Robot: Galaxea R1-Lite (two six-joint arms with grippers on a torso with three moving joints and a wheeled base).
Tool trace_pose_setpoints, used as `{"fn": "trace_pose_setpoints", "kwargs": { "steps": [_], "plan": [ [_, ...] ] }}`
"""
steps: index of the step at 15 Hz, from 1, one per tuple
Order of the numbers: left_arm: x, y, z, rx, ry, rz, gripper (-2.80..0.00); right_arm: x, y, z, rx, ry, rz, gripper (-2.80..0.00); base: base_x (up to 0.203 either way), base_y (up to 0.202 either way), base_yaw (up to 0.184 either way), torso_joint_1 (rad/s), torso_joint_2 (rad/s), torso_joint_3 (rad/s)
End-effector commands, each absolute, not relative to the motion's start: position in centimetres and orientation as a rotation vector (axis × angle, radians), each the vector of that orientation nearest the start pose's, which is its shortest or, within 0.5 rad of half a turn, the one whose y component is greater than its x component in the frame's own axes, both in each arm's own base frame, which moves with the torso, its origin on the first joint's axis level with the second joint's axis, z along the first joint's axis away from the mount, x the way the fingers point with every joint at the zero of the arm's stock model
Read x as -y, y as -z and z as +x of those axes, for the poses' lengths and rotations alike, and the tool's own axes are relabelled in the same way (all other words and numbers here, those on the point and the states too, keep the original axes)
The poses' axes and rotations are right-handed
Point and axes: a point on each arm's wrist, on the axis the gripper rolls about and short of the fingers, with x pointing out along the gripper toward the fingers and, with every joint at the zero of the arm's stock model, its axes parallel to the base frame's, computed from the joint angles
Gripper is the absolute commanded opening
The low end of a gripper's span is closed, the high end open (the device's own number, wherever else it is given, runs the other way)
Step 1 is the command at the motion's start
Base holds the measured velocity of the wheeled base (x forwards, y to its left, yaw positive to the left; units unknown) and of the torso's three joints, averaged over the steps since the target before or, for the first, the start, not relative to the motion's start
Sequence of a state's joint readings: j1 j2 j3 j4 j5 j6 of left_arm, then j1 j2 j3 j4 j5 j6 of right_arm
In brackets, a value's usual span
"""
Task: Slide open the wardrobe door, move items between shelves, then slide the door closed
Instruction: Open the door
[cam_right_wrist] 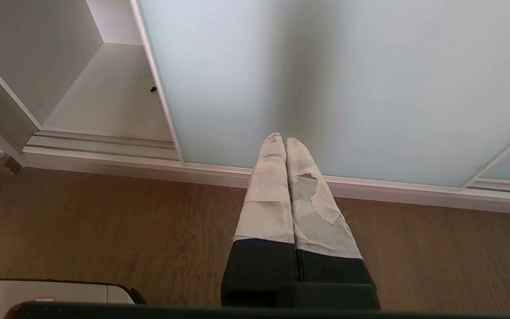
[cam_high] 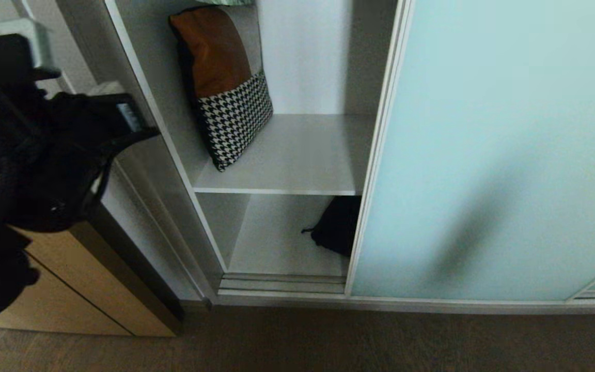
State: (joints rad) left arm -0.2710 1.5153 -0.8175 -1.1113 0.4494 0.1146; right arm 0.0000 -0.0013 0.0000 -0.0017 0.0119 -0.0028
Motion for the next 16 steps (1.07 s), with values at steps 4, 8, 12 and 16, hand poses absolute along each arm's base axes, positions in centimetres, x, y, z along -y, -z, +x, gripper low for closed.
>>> {"fn": "trace_pose_setpoints", "kwargs": {
  "steps": [4,8,12,16],
  "plan": [
    [0.2,-27.0,11.5,0.478,-0.368,-0.033,-2.80,0.0,-7.6,-2.3,0.003,-0.012,-0.003,-2.80,0.000,0.000,0.000,0.000,0.00,0.000],
    [-0.8,-21.5,4.2,0.470,-0.420,-0.025,-2.80,0.0,-7.6,-2.3,0.003,-0.012,-0.003,-2.80,0.000,0.000,0.000,0.000,0.00,0.000],
    [-1.0,-16.5,0.5,0.435,-0.452,-0.055,-2.80,0.0,-7.6,-2.3,0.003,-0.014,-0.003,-2.80,0.000,0.000,0.000,0.000,0.00,0.000],
    [-0.6,-14.6,-0.6,0.389,-0.385,-0.029,-2.80,0.0,-7.5,-2.3,0.002,-0.013,-0.003,-2.80,0.000,0.000,0.000,0.000,0.00,0.000]
  ]
}}
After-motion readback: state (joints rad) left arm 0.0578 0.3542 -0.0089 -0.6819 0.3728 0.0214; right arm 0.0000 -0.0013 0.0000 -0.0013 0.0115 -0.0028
